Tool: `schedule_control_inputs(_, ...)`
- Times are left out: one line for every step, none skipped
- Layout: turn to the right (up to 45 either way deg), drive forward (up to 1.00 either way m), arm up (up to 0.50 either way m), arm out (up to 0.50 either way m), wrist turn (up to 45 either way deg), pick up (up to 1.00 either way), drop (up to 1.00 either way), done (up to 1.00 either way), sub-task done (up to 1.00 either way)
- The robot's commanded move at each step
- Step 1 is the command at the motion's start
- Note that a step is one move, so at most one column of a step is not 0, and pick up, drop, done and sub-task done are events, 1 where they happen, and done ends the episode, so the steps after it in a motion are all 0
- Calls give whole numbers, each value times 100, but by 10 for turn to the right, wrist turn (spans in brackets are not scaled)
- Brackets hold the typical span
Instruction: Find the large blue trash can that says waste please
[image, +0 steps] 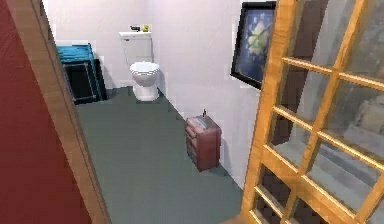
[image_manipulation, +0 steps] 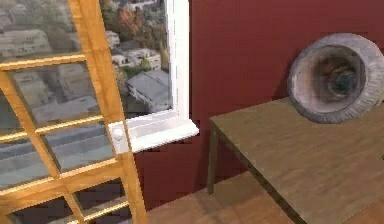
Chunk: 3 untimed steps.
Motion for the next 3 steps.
schedule_control_inputs(0, 65, 0, 0, 0, 0, 0, 0, 0)
schedule_control_inputs(-180, 0, 0, 0, 0, 0, 0, 0, 0)
schedule_control_inputs(0, 30, 0, 0, 0, 0, 0, 0, 0)
